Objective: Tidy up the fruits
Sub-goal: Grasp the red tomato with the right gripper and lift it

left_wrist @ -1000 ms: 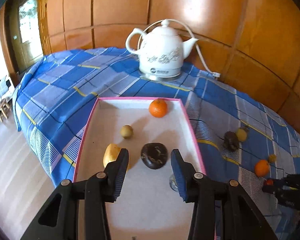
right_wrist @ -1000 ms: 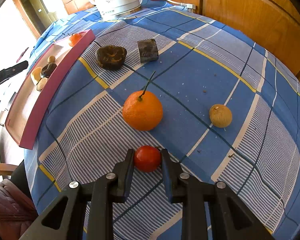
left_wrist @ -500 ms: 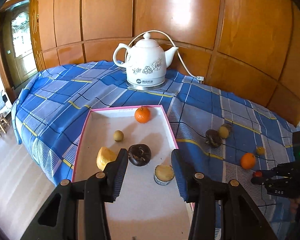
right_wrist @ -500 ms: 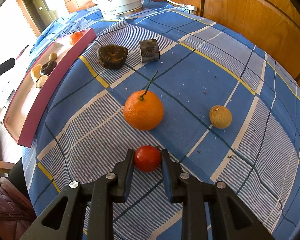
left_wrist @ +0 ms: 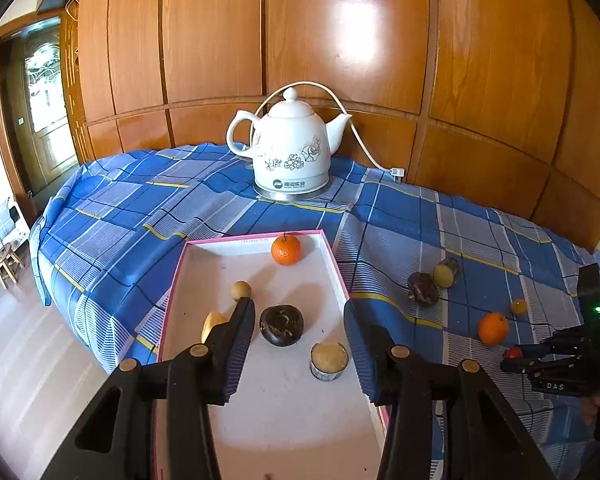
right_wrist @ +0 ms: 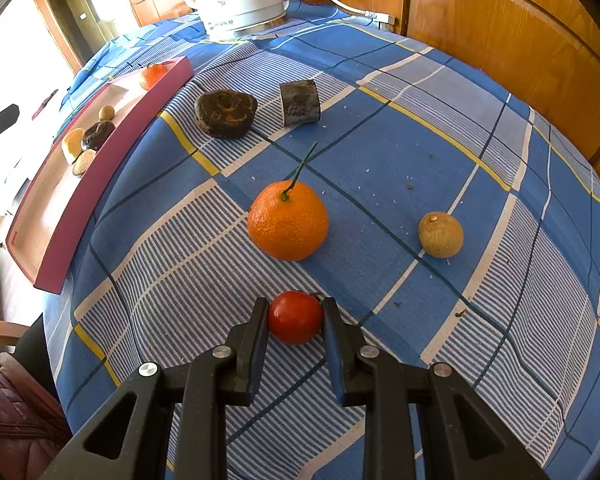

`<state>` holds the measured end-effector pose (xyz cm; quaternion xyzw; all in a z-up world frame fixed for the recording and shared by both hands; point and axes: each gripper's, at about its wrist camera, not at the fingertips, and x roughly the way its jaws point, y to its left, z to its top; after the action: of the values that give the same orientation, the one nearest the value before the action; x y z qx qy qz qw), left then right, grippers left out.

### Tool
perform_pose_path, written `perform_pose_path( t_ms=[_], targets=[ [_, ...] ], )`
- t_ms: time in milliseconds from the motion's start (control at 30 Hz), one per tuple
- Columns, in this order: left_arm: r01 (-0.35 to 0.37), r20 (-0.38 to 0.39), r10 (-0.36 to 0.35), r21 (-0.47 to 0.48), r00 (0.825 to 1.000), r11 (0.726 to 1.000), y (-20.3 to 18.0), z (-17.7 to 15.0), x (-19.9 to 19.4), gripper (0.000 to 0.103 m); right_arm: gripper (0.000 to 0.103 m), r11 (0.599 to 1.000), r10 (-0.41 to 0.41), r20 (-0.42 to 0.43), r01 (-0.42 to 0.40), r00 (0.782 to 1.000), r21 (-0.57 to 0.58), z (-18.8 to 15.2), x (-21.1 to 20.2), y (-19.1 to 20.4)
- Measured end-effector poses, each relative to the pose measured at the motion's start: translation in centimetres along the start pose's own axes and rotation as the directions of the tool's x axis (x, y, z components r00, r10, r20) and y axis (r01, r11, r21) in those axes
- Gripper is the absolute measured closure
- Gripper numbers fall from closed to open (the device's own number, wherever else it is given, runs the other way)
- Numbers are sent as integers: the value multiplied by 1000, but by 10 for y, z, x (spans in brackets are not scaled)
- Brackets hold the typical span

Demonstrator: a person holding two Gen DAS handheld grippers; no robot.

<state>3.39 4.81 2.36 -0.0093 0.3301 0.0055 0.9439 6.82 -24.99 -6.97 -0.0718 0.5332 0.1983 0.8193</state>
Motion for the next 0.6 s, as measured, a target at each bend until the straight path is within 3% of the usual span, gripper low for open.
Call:
perform_pose_path(
  t_ms=[333, 600],
  targets=[
    [-29, 11, 29, -5, 1000, 1000, 11, -3, -5, 56, 77, 1000, -11, -12, 10, 1000, -10, 2, -3, 6],
    [-45, 19, 46, -25, 999, 999, 22, -3, -7, 55, 77, 996, 72, 48, -69, 996, -63, 16, -20, 50]
  ],
)
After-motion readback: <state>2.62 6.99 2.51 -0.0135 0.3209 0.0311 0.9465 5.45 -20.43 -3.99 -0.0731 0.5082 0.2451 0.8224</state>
